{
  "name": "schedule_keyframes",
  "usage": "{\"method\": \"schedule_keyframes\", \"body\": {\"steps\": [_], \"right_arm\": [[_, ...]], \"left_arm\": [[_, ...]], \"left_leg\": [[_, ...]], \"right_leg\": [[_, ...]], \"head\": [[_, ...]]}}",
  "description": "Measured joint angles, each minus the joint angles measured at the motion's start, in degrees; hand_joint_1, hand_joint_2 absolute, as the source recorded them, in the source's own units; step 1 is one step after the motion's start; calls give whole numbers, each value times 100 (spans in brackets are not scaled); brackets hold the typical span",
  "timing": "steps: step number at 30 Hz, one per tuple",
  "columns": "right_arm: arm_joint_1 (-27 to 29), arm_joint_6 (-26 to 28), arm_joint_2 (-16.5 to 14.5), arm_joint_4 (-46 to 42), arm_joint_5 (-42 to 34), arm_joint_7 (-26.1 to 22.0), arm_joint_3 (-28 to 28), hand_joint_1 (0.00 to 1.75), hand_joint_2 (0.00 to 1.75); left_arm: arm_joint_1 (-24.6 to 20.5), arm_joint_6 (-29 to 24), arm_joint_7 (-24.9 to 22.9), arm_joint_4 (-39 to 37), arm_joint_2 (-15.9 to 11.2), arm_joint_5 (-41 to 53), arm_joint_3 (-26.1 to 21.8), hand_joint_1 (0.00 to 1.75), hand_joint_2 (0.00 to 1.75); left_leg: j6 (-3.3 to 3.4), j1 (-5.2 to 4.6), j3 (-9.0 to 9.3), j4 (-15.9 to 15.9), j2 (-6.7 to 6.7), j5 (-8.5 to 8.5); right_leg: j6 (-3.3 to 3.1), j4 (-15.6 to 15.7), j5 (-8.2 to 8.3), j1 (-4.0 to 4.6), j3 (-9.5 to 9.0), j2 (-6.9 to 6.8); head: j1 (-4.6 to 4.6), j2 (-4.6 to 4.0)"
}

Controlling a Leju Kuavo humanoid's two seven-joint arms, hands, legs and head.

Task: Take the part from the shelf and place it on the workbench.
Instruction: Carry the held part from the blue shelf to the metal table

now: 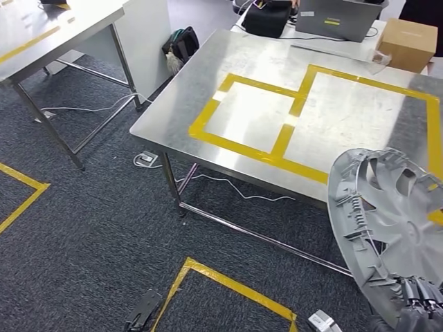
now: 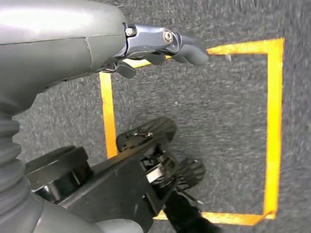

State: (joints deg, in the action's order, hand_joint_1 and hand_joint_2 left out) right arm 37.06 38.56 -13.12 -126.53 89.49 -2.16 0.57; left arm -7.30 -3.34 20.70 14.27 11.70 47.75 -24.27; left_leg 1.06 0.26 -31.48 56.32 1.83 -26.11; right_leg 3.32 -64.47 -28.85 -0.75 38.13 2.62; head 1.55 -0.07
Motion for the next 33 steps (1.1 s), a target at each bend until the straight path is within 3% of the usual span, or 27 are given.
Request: {"method": "schedule_keyframes", "body": {"steps": [1,2,3,4,5,7,9,12,14,17,18,19,20,22,24,27,29,30,33], "right_arm": [[-2,0,34,40,11,74,36,175,175],[0,0,72,78,24,147,74,175,175],[7,0,117,112,32,223,108,175,175],[18,0,165,143,37,299,139,175,175],[31,0,218,173,39,371,171,175,175],[53,0,320,228,42,496,238,175,175],[65,0,408,286,47,585,317,175,175],[93,0,512,375,51,660,411,175,175],[104,0,543,416,52,670,458,175,175],[103,-1,578,474,53,693,506,175,175],[102,-2,602,497,54,736,523,175,175],[101,-5,634,521,53,799,545,175,175],[101,-9,675,546,52,885,575,175,175],[99,-19,774,591,50,1078,657,175,175],[95,-26,887,628,50,1244,743,175,175],[94,-30,1032,665,50,1391,854,175,175],[93,-31,1118,681,50,1456,913,175,175],[84,-31,1155,689,51,1477,938,175,175],[47,-50,1272,713,53,1597,1020,175,175]], "left_arm": [[13,0,0,0,-4,-15,-8,0,175],[26,-1,0,0,-9,-30,-17,0,175],[34,-2,-1,0,-14,-43,-26,0,175],[34,-4,-1,0,-16,-49,-32,0,175],[30,-5,-1,0,-17,-51,-37,0,175],[23,-7,-1,0,-17,-52,-48,0,175],[19,-7,-1,0,-21,-55,-66,0,175],[11,-7,-1,0,-26,-58,-87,0,175],[5,-7,-1,0,-27,-58,-95,0,175],[9,-7,-1,0,-26,-58,-111,0,175],[16,-7,-1,0,-27,-60,-116,0,175],[23,-7,-1,0,-30,-63,-119,0,175],[26,-7,-1,0,-33,-68,-122,0,175],[21,-7,-1,0,-44,-78,-127,0,175],[6,-7,-1,0,-52,-84,-129,0,175],[-3,-7,-1,0,-56,-97,-132,0,175],[-9,-7,-1,0,-56,-102,-134,0,175],[-14,-7,-1,0,-55,-102,-134,0,175],[-16,-6,0,0,-57,-112,-137,0,175]], "left_leg": [[9,-9,-2,0,-63,-1],[10,-16,-4,2,-127,-2],[11,-20,-4,4,-184,-3],[10,-21,-4,5,-227,-4],[6,-21,0,6,-256,-7],[-23,-31,11,17,-283,-23],[-76,-58,19,33,-289,-39],[-158,-59,19,31,-288,-35],[-213,-48,-74,240,-268,-187],[-267,-37,-619,1329,-238,-700],[-269,-36,-785,1630,-234,-775],[-264,-36,-866,1745,-231,-742],[-250,-36,-826,1615,-228,-593],[-206,-38,-496,881,-214,-160],[-168,-41,-198,229,-197,46],[-102,-56,-130,54,-192,31],[-39,-42,-98,17,-193,43],[-12,-31,-80,0,-194,45],[30,-38,-52,1,-199,6]], "right_leg": [[19,-387,-218,6,173,-142],[35,-753,-385,3,330,-200],[48,-988,-461,2,420,-223],[56,-997,-421,1,395,-230],[59,-776,-288,1,252,-236],[47,36,29,4,-232,-280],[-13,536,165,9,-535,-304],[-127,585,192,18,-558,-281],[-194,596,208,4,-561,-271],[-253,599,205,0,-552,-249],[-259,599,201,3,-552,-235],[-263,599,197,5,-555,-219],[-265,599,192,7,-564,-201],[-250,598,176,11,-590,-168],[-201,585,151,32,-594,-137],[-100,614,141,29,-590,-121],[-40,488,49,22,-530,-160],[-20,267,-72,21,-420,-182],[11,-797,-489,19,151,-211]], "head": [[11,0],[10,0],[9,0],[11,0],[11,0],[12,0],[4,0],[-3,0],[-20,0],[-45,0],[-44,0],[-46,0],[-46,0],[-46,0],[-40,0],[-37,0],[-16,0],[-3,0],[21,0]]}}
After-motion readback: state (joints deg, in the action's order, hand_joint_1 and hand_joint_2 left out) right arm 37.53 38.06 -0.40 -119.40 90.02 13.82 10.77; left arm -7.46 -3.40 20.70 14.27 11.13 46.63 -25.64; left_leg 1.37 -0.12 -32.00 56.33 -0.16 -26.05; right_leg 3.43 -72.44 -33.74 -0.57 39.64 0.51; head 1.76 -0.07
